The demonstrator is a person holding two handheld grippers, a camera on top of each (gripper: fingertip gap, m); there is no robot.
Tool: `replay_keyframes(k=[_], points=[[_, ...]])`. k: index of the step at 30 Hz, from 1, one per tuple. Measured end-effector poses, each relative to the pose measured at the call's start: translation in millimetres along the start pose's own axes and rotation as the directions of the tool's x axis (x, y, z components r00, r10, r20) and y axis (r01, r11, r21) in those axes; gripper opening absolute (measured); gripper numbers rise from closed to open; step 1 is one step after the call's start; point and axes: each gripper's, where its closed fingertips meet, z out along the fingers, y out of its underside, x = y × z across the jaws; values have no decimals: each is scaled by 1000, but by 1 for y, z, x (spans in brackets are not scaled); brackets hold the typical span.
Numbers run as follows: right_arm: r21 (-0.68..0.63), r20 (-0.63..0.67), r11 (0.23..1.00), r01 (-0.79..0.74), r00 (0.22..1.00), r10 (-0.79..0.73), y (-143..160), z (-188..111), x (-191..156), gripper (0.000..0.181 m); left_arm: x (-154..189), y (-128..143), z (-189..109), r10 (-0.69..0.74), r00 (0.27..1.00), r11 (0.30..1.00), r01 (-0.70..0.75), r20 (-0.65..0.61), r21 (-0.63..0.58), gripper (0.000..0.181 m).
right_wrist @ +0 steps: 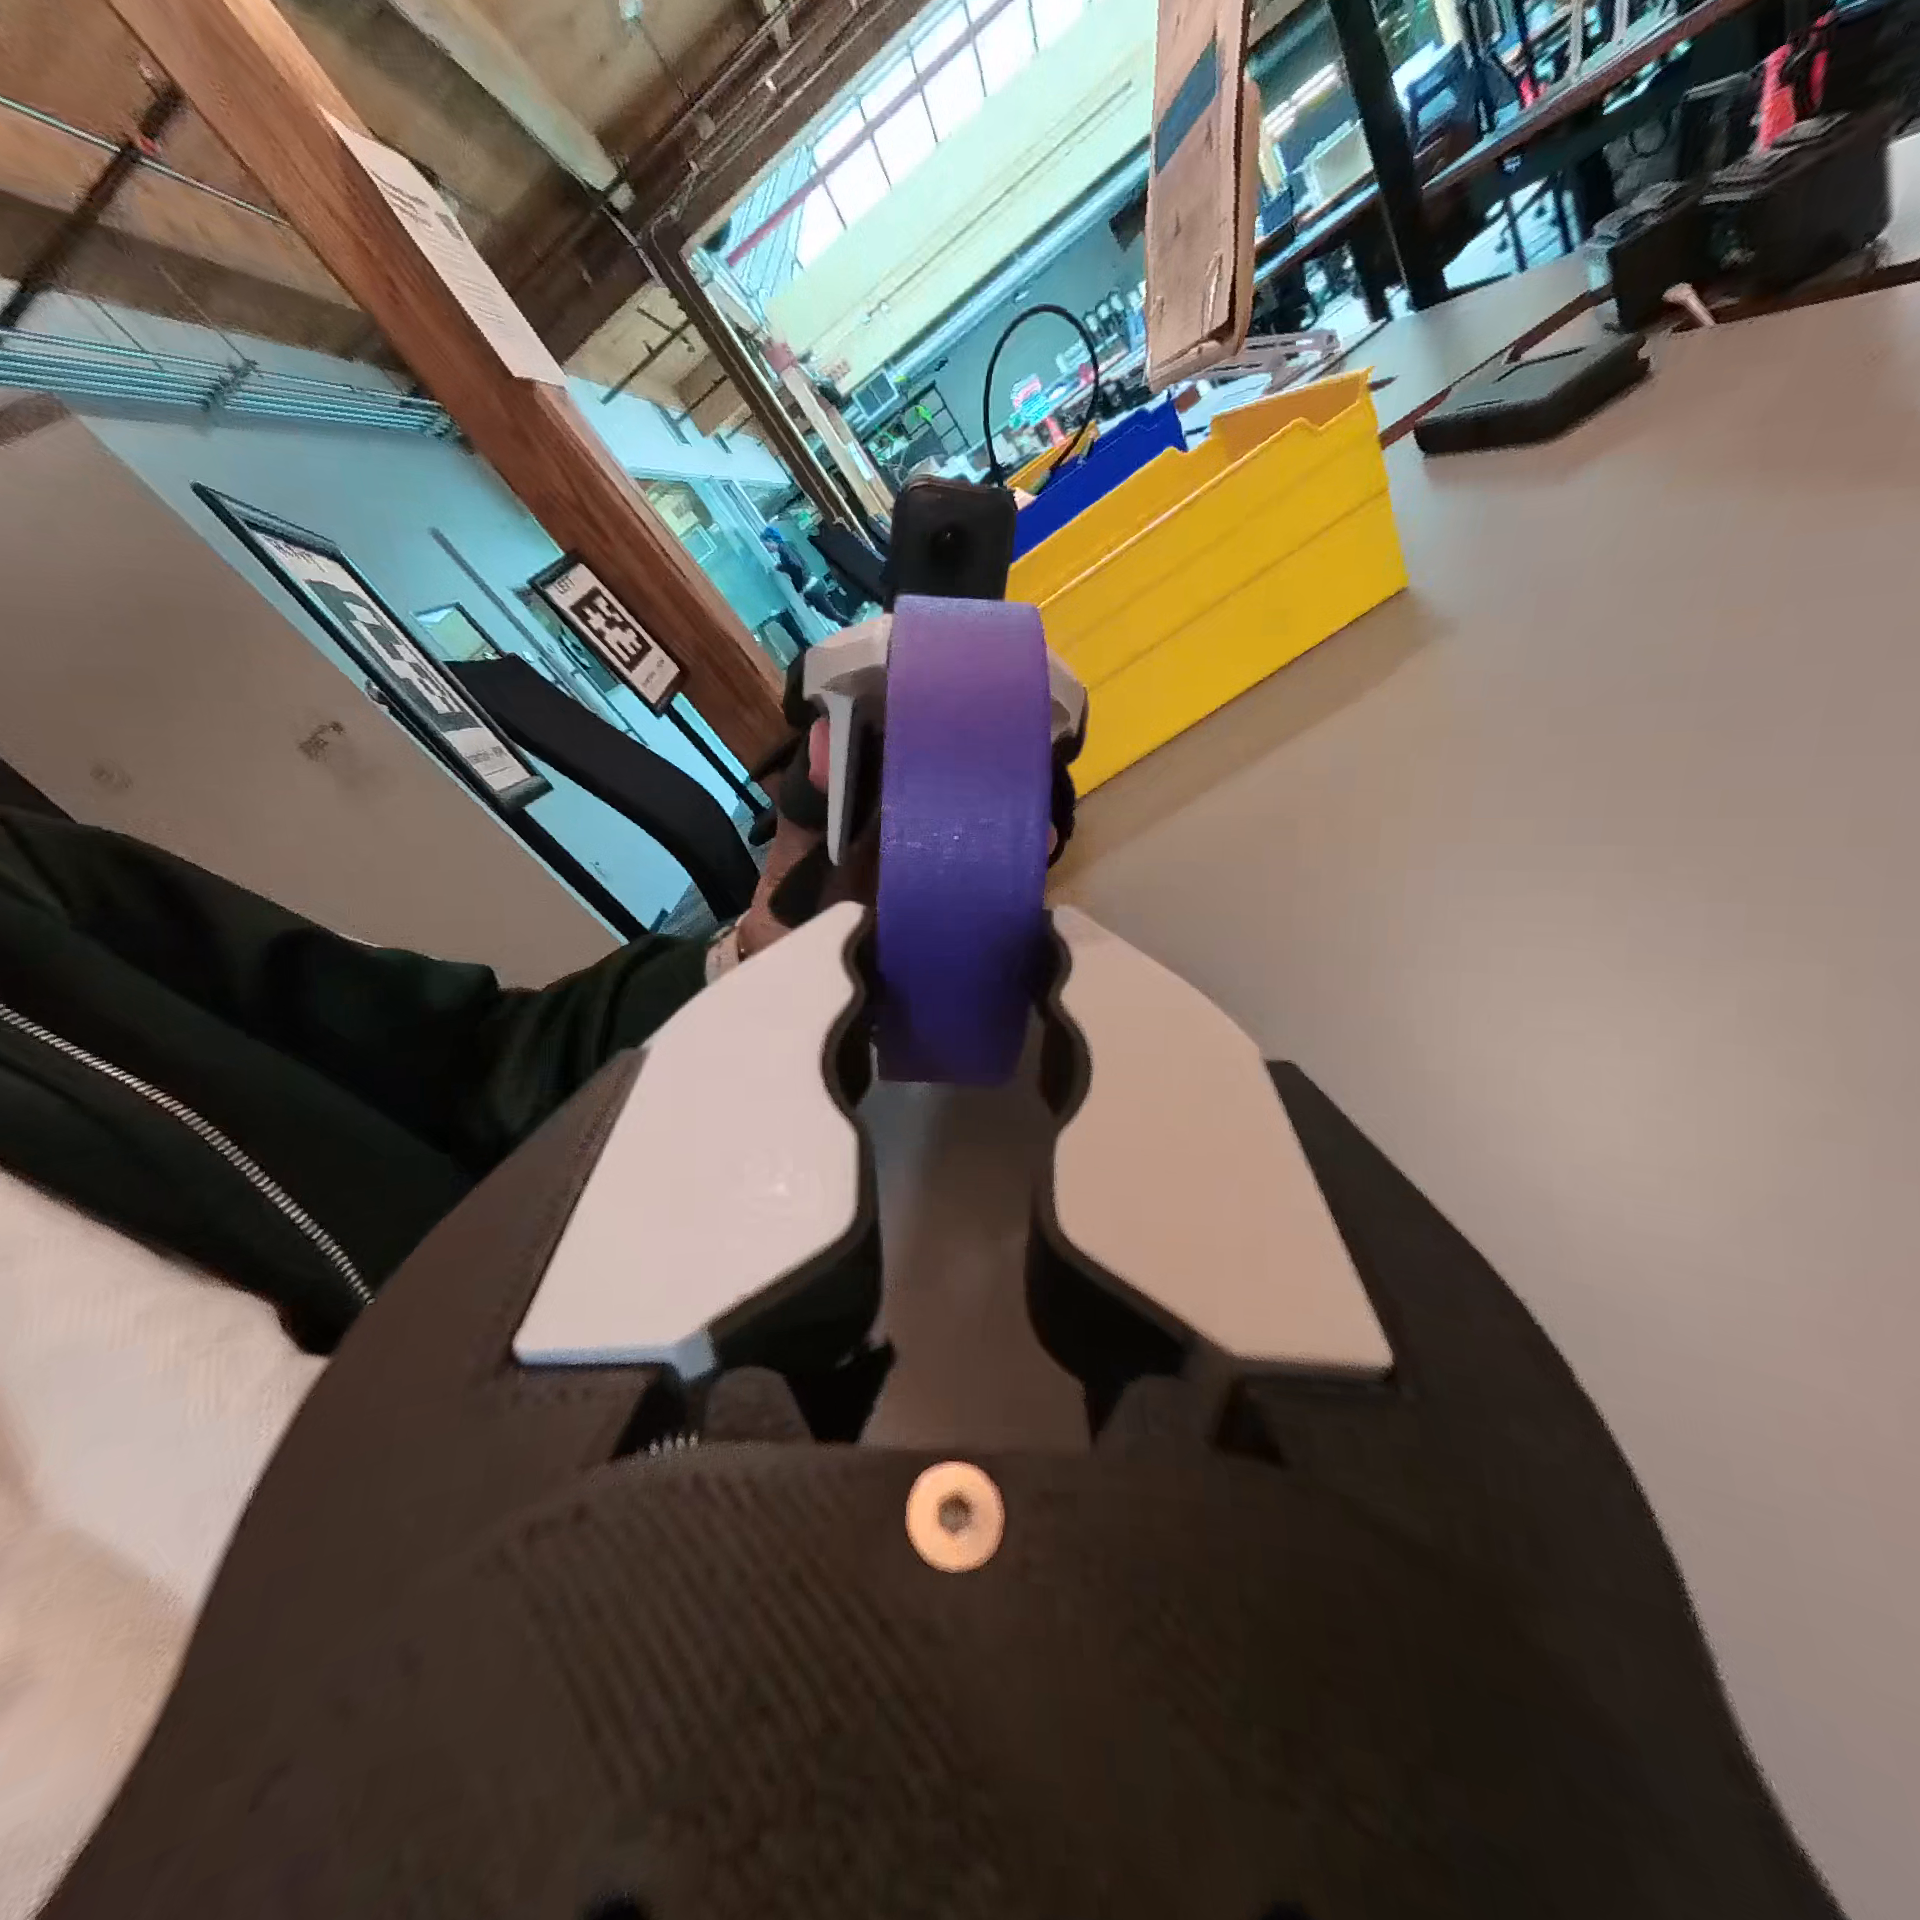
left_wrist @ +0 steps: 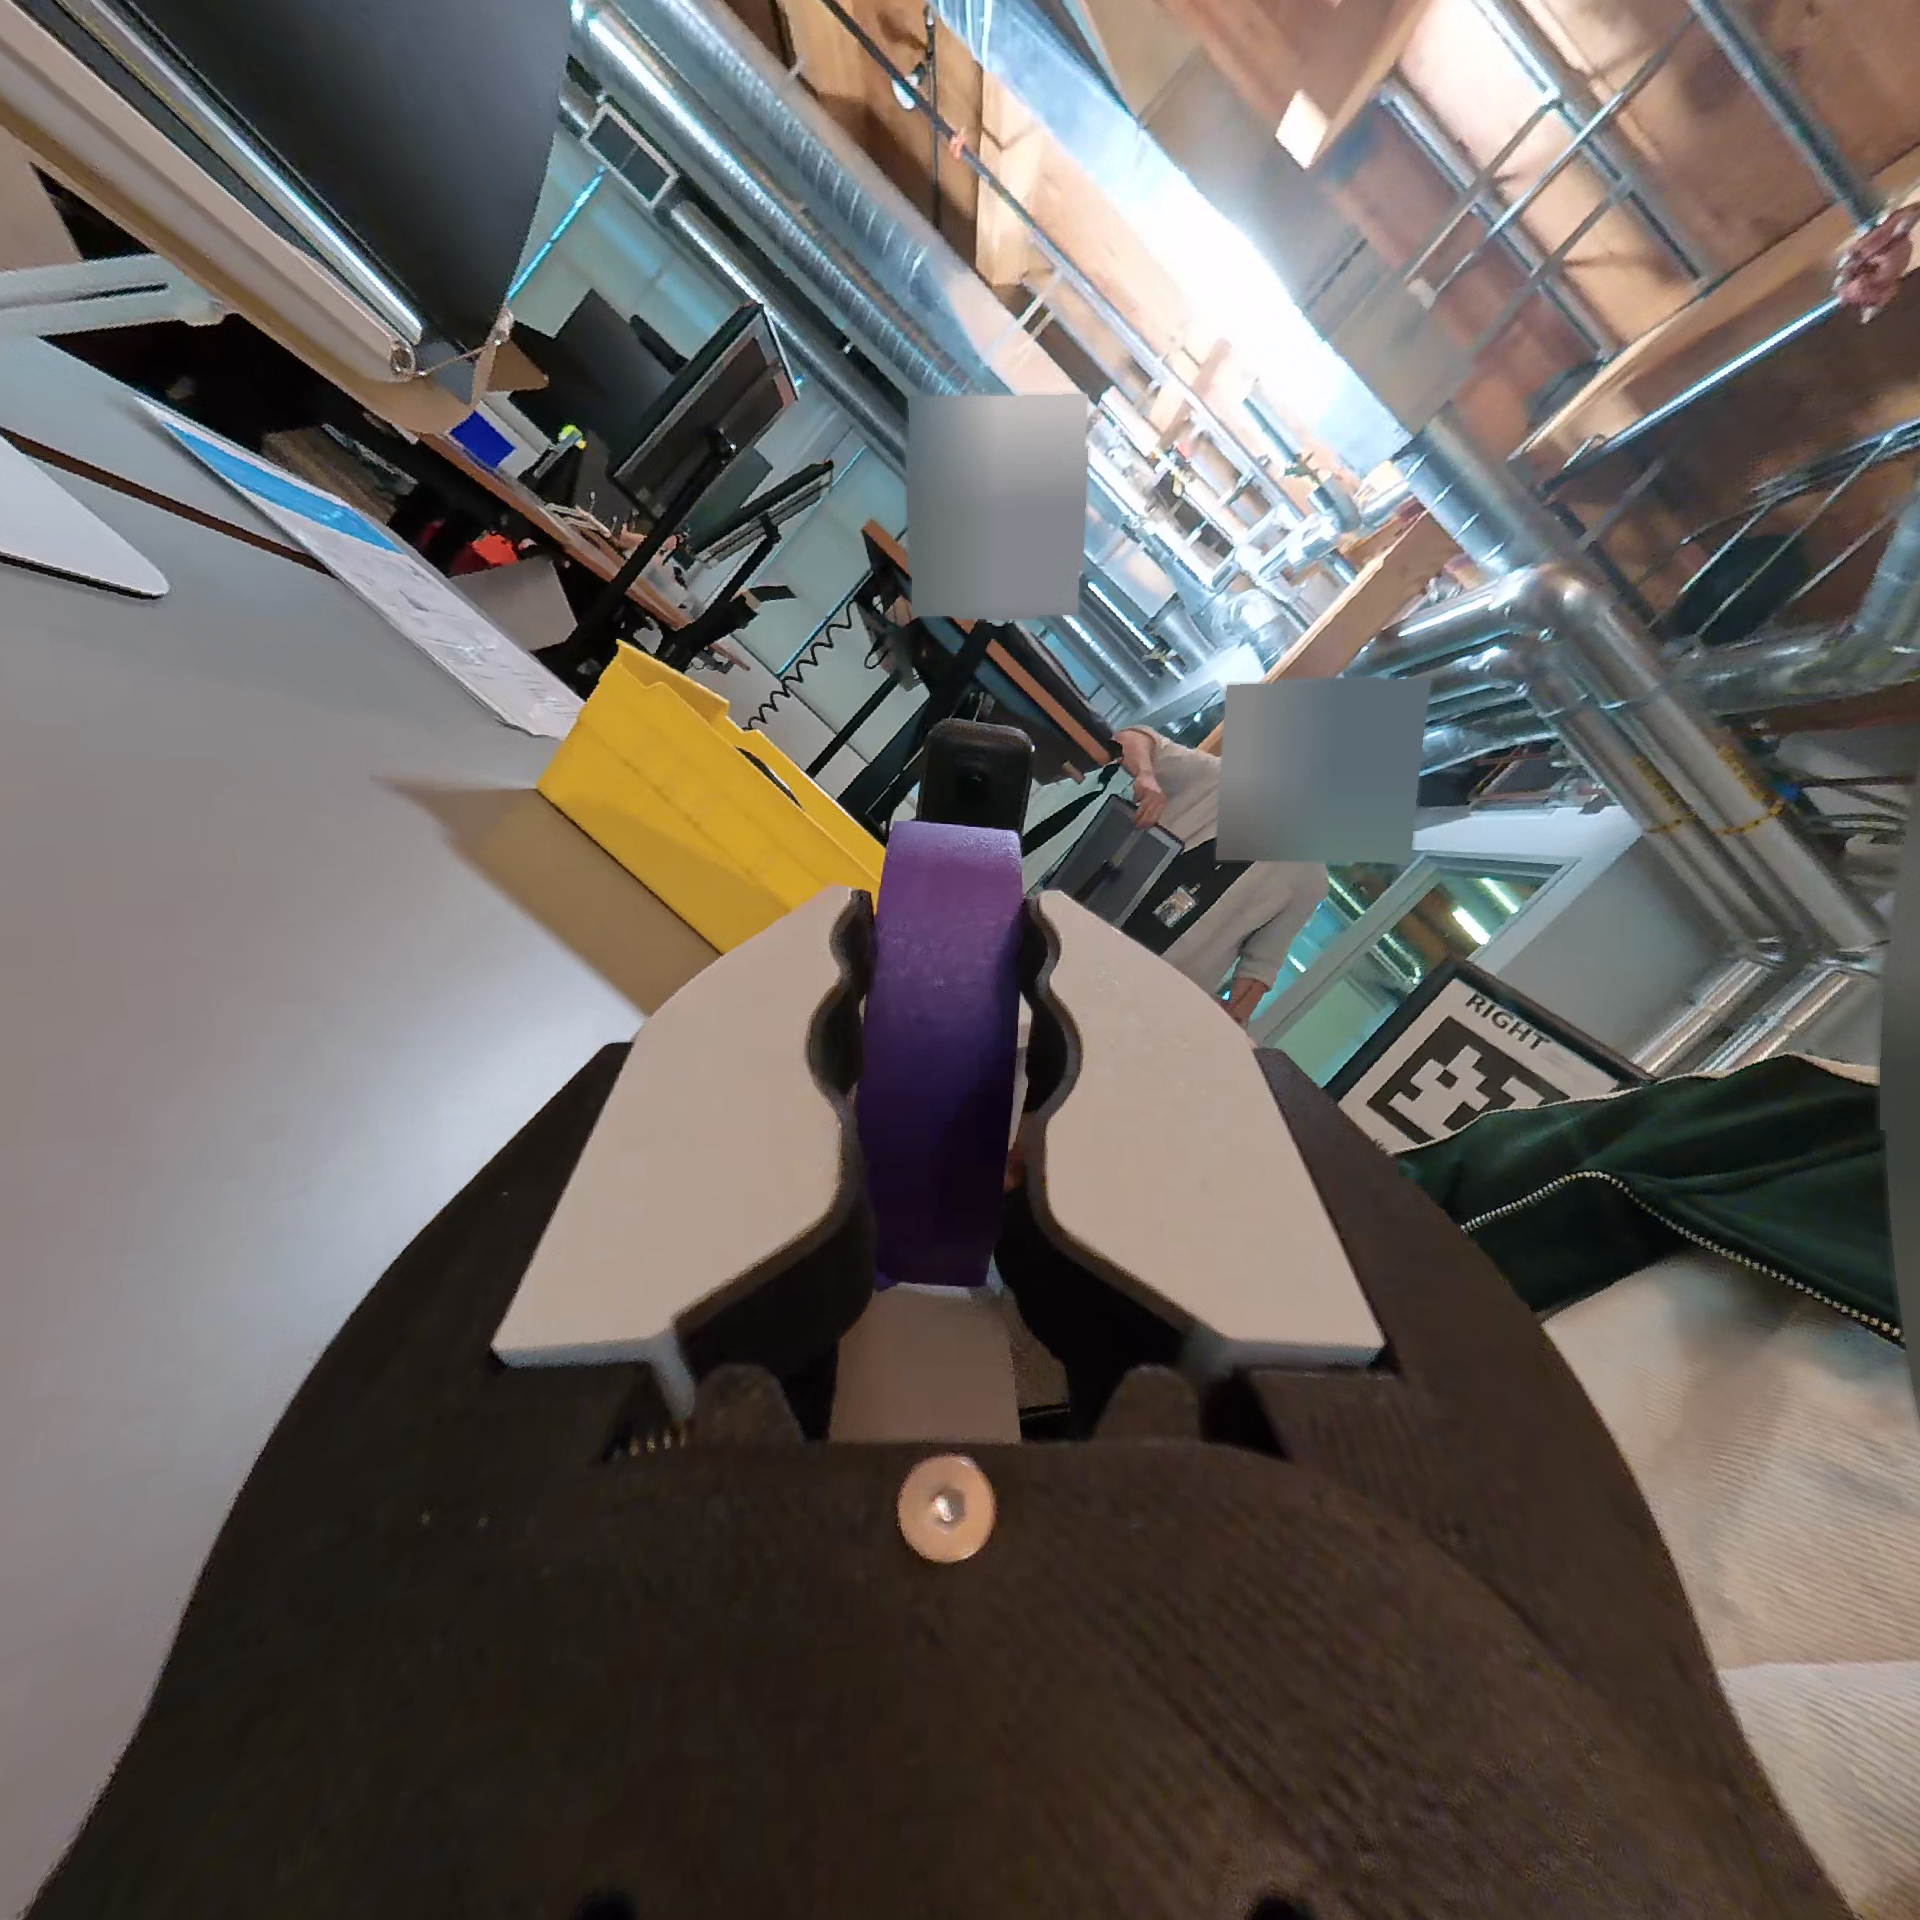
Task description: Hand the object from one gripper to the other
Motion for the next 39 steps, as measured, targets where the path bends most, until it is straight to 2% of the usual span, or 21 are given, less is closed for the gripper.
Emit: replay_keyframes(k=[10, 13, 17, 21, 24, 31, 34, 38, 39], points=[[105, 11, 993, -44, 999, 43, -20, -14, 0, 28, -2, 6, 7, 55, 998, 998, -55, 0, 6, 28], [152, 17, 986, -70, 998, 68, -27, -19, 1, 28, -10, 9, 9, 69, 996, 998, -69, 47, -4, 47], [212, 17, 972, -98, 995, 97, -37, -30, 6, 28, -13, 8, 8, 82, 994, 997, -82, 66, -6, 53], [250, 7, 961, -118, 993, 120, -43, -41, 13, 28, -14, 9, 7, 38, 998, 999, -38, 53, -7, 53], [259, -1, 959, -114, 993, 118, -45, -44, 15, 28, -14, 19, 11, -8, 1000, 998, 10, 29, -57, 50], [252, -6, 961, -110, 993, 116, -43, -42, 15, 28, -18, 47, 22, -24, 998, 982, 33, 51, -186, 60], [246, -9, 963, -108, 993, 114, -42, -41, 15, 28, -19, 48, 23, -47, 998, 982, 55, 52, -178, 53], [226, -21, 969, -102, 994, 109, -37, -34, 15, 28, -17, 44, 21, -59, 997, 986, 64, 42, -151, 30], [224, -31, 970, -95, 994, 104, -36, -33, 15, 28, -18, 42, 20, -56, 997, 988, 64, 58, -144, 30]])
